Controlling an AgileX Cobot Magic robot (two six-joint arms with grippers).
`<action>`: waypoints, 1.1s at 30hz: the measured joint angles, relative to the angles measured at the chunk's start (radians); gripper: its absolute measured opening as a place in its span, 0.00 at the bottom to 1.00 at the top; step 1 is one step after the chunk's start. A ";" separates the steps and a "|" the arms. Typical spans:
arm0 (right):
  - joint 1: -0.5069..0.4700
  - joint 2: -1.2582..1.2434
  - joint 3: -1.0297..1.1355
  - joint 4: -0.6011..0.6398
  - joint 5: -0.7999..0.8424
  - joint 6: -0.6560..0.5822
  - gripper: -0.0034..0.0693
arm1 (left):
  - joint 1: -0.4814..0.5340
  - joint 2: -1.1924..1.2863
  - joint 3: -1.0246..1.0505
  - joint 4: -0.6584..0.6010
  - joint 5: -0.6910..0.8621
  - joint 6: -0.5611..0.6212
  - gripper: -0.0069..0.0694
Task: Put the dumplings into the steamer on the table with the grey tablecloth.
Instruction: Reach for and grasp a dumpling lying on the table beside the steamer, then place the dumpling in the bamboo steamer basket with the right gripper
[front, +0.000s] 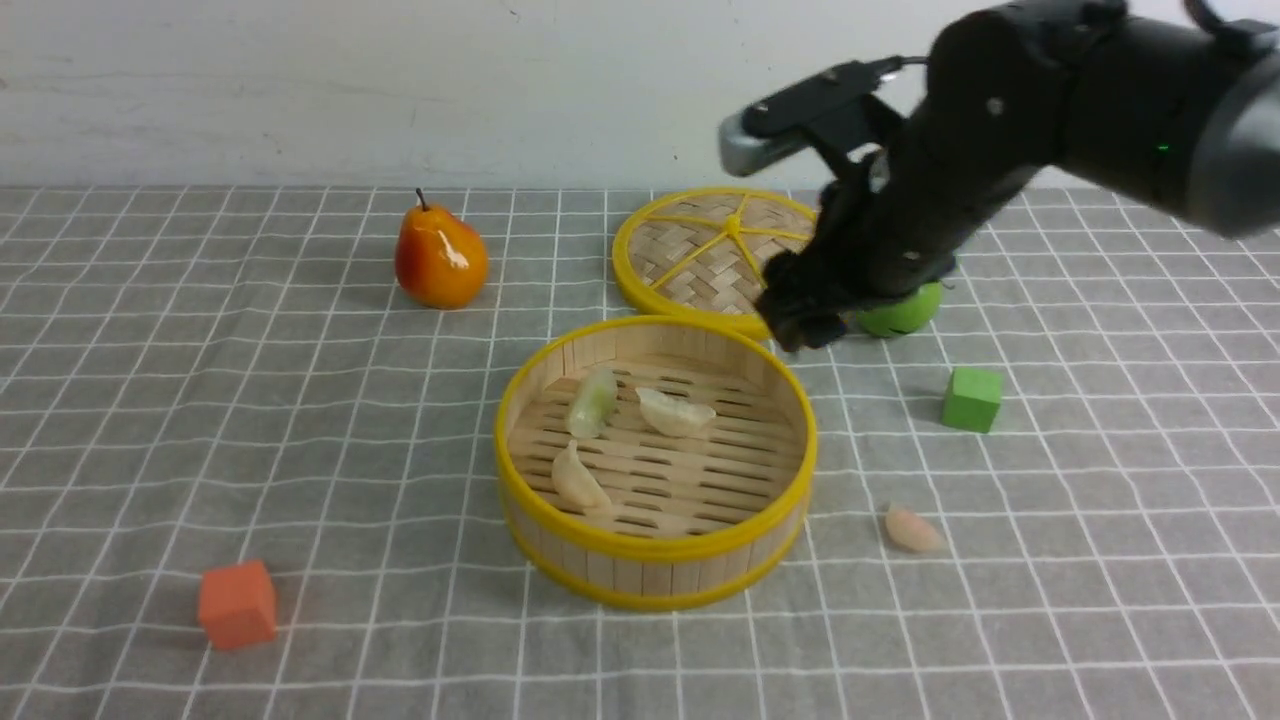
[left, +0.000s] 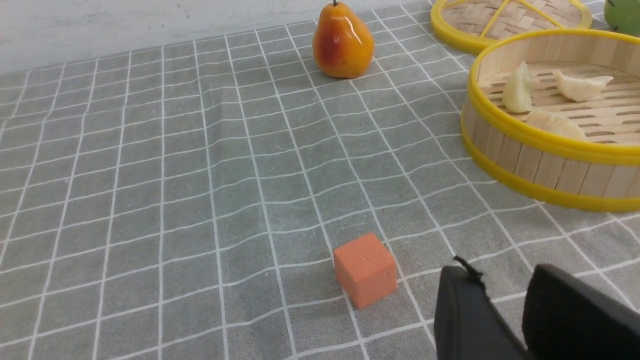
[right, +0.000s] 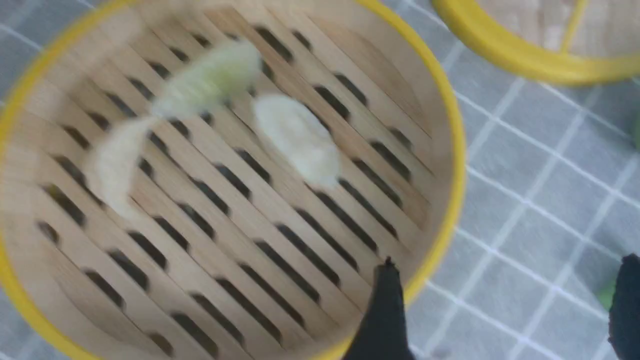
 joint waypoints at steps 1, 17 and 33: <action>-0.019 -0.003 0.051 -0.005 0.008 -0.006 0.79 | 0.000 0.000 0.000 0.000 -0.001 0.000 0.33; -0.055 0.079 0.391 -0.003 -0.327 -0.086 0.30 | 0.000 0.000 0.000 0.000 -0.006 0.000 0.34; 0.048 -0.009 0.162 0.326 -0.305 -0.260 0.30 | 0.000 0.000 0.000 0.000 -0.010 0.000 0.35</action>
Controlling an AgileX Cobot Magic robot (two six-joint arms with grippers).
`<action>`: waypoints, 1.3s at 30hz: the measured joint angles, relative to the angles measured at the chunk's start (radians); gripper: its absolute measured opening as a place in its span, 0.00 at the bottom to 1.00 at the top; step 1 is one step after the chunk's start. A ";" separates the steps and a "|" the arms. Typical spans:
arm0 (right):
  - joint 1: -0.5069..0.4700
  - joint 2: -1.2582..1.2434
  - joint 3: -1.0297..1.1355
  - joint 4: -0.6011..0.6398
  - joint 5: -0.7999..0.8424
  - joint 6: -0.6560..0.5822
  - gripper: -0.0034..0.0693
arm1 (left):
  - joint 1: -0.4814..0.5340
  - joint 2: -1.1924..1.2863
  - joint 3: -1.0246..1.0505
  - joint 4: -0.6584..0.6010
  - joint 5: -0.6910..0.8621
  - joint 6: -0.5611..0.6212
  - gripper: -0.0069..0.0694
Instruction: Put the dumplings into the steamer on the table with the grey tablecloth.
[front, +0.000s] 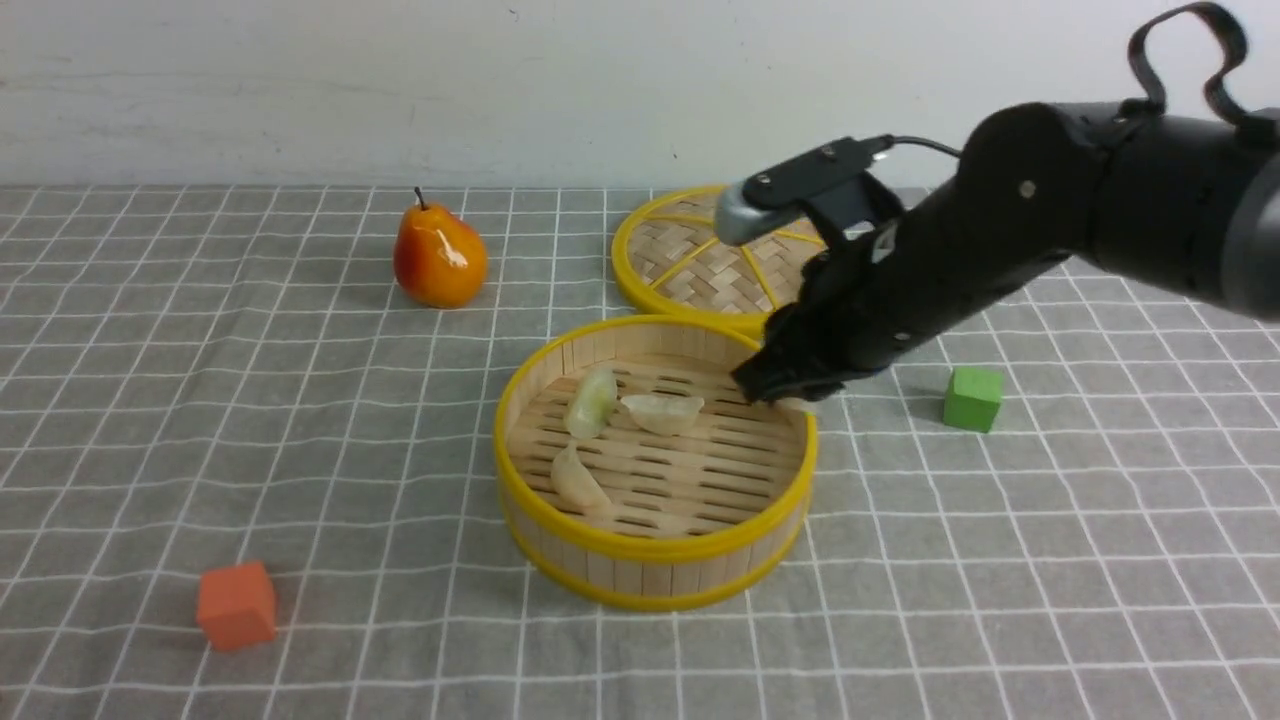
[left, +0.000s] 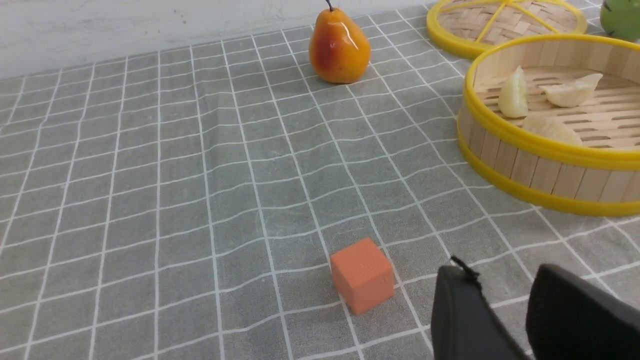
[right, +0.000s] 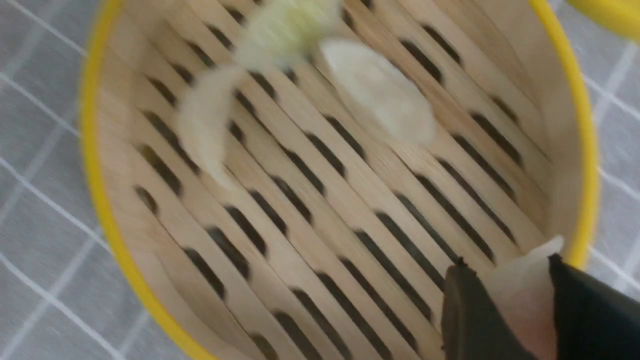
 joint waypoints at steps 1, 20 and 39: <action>0.012 0.029 0.000 0.032 -0.037 -0.023 0.30 | 0.000 0.000 0.000 0.000 0.000 0.000 0.35; 0.022 -0.187 -0.150 0.076 0.185 -0.051 0.62 | 0.000 0.000 0.000 0.008 0.020 0.000 0.38; 0.016 -0.972 0.806 -0.012 -0.172 0.014 0.02 | 0.000 0.000 0.000 0.008 0.023 0.000 0.39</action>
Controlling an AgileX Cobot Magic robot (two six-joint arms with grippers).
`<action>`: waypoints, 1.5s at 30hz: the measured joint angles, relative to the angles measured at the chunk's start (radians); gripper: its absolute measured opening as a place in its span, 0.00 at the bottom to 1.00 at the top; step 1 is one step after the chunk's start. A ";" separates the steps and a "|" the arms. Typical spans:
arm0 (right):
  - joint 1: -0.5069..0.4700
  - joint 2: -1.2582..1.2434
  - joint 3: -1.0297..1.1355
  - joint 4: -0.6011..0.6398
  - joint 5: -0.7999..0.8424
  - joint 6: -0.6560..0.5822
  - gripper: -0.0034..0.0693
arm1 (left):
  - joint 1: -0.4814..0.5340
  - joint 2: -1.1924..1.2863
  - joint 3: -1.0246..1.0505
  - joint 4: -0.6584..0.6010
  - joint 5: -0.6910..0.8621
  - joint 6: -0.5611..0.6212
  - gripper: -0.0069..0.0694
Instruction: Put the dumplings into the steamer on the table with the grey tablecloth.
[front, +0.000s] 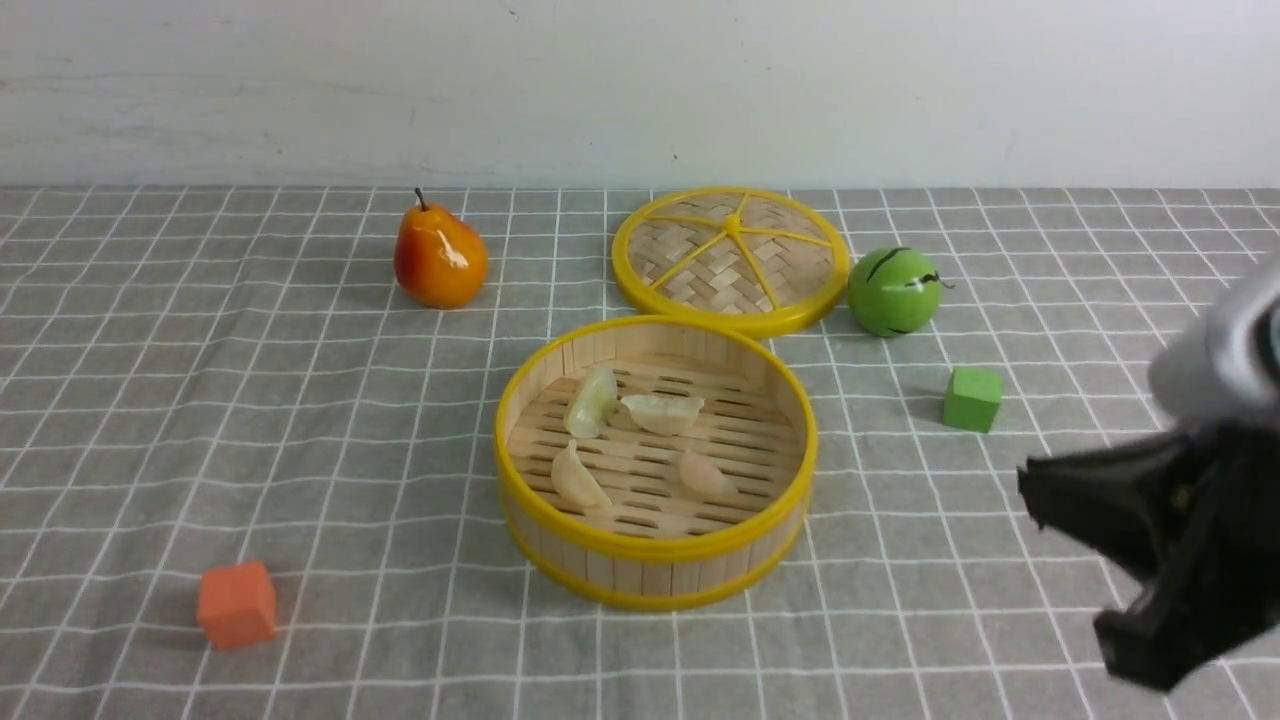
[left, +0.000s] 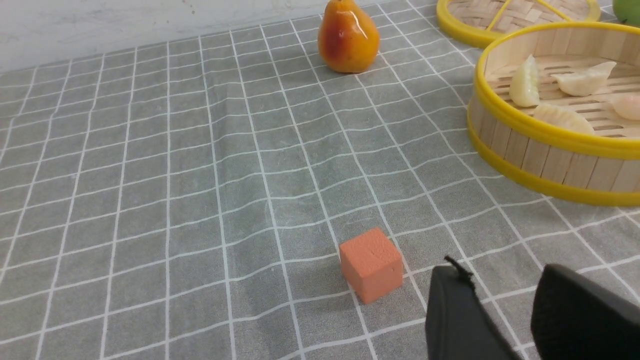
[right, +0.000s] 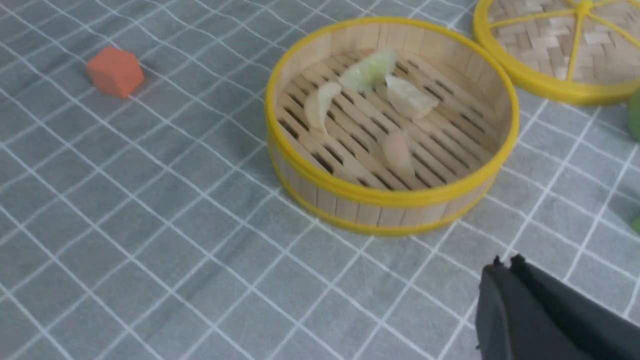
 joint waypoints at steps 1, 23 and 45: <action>-0.005 -0.011 0.048 -0.012 -0.036 0.000 0.02 | 0.000 0.000 0.000 0.000 0.000 0.000 0.39; -0.461 -0.872 0.679 -0.137 -0.241 0.133 0.02 | 0.000 0.000 0.003 0.001 0.001 0.000 0.40; -0.495 -0.891 0.672 -0.144 -0.033 0.241 0.03 | 0.000 -0.002 0.003 0.001 0.001 0.000 0.40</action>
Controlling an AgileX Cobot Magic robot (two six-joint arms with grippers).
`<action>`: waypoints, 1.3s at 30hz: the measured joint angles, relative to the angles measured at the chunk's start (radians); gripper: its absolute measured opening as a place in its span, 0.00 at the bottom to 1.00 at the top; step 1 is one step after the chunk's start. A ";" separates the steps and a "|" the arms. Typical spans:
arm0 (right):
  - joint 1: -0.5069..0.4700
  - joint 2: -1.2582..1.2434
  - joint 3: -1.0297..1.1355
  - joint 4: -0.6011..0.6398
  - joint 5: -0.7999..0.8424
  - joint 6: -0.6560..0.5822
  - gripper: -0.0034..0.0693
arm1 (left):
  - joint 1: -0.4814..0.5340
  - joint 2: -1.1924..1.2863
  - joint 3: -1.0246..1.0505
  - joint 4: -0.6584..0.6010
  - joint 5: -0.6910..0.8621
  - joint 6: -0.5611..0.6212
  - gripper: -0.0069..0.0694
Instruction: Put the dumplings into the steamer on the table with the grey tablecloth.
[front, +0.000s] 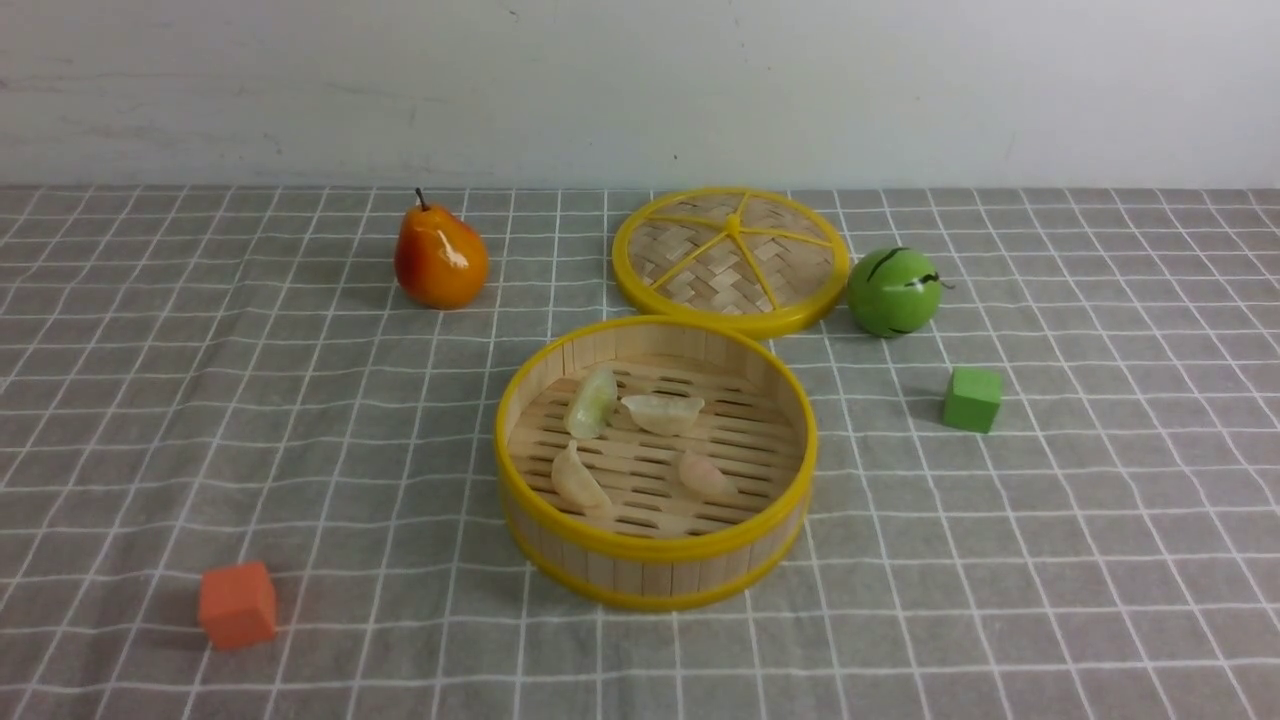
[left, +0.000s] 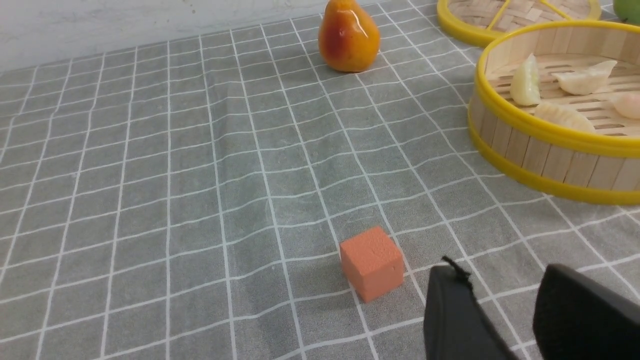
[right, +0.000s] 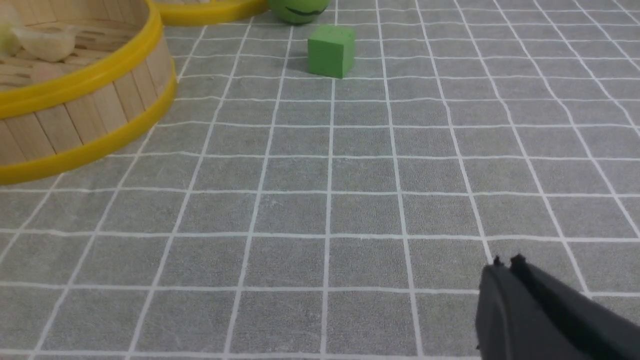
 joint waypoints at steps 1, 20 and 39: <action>0.000 0.000 0.000 0.000 0.000 0.000 0.03 | 0.000 0.000 0.000 0.000 0.000 0.000 0.40; 0.000 0.000 0.000 0.000 0.001 0.002 0.06 | 0.440 -0.139 0.266 -0.603 -0.325 0.599 0.07; 0.000 0.000 0.000 0.000 0.001 0.002 0.09 | 0.465 -0.139 0.313 -0.631 -0.233 0.474 0.07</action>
